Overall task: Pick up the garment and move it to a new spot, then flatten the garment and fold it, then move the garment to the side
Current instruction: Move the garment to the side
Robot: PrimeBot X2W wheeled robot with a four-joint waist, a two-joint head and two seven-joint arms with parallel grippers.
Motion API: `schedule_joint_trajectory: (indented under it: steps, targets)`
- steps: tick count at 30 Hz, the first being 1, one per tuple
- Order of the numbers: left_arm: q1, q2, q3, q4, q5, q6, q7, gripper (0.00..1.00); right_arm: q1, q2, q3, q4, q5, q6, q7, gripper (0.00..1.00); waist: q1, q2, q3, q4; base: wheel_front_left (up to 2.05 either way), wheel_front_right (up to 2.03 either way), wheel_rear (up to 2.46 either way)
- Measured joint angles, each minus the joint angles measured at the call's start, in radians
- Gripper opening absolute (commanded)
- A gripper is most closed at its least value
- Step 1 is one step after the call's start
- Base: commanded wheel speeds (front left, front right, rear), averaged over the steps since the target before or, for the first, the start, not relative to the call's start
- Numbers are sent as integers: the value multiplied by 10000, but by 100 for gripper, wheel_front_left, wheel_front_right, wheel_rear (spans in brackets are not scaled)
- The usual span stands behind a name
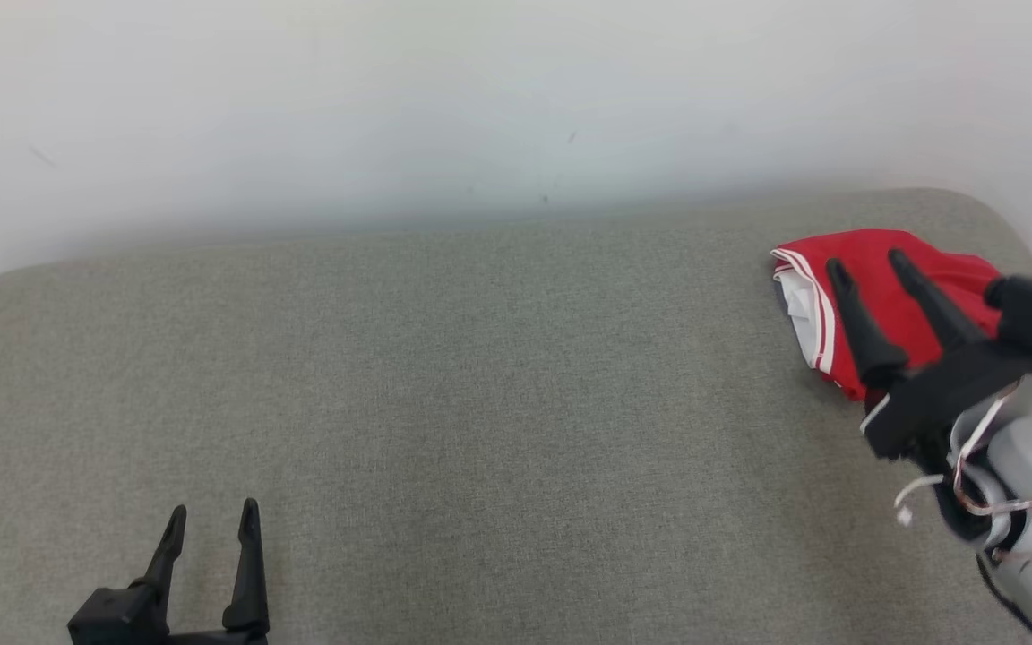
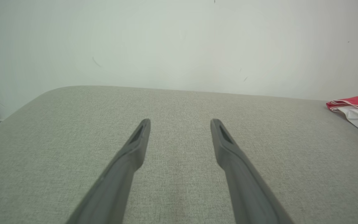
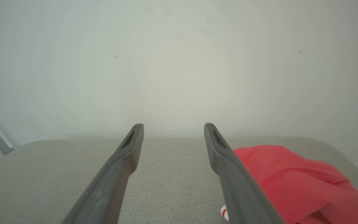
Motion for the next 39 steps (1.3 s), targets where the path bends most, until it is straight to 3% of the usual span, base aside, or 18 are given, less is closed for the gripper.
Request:
schedule_joint_trajectory:
  steps: [7, 14, 19, 29, 39]
  targets:
    - [283, -10, 109, -196, -10, 86, 0, 100, 1303, -23, 52, -759, -644, -593, -347, 100, 0, 0, -232, -129, 0, 0, 0]
    - [503, 0, 345, -334, -15, 174, 0, 100, 2254, -98, -293, -1250, -1225, -786, -360, 100, 0, 0, -276, -167, 0, 0, 0]
    - [519, 8, 464, -476, -15, 186, 0, 100, 3041, -84, -581, -1411, -1595, -794, -360, 100, 1, 1, -280, -147, 0, 0, 0]
    - [872, 4, 746, -662, -6, 265, 0, 100, 4342, 395, -2686, -1310, -2173, -794, -405, 100, 1, 0, -299, -143, 0, 0, 0]
    - [1120, 161, 746, -765, 470, 351, 0, 100, 5109, 610, -3204, -1824, -3275, -794, -431, 100, 1, 0, -326, -138, 0, 0, 0]
